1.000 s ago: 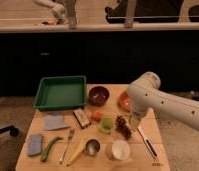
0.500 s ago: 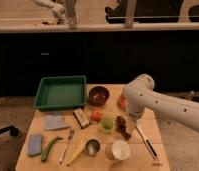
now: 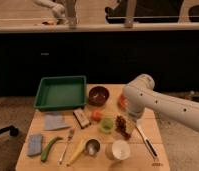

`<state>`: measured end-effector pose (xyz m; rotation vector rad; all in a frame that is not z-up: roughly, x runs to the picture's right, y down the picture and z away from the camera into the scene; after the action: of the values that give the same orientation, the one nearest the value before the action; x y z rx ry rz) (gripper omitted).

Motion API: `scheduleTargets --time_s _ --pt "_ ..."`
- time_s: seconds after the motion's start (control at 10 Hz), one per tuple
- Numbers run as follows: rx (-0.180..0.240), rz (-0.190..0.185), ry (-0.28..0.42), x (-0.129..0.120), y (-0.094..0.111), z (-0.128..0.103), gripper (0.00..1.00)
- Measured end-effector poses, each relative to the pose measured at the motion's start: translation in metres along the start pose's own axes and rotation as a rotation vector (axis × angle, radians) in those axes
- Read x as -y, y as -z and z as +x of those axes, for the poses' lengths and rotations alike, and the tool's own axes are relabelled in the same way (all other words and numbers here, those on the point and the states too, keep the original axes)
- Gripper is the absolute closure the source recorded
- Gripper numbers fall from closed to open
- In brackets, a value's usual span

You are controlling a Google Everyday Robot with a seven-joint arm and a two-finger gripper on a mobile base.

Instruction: Place grapes in tray

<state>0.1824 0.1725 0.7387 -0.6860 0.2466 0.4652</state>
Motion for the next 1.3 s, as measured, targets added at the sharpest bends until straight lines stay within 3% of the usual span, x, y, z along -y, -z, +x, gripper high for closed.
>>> scheduleTargets --time_s 0.4,0.8,1.3 --pt "0.007 -0.105 -0.116 -0.009 -0.020 -0.008 0.20" --pt "-0.032 -0.134 -0.229 -0.023 -0.035 -0.018 0.20" --pt "-0.063 -0.141 -0.278 -0.032 -0.055 -0.026 0.20"
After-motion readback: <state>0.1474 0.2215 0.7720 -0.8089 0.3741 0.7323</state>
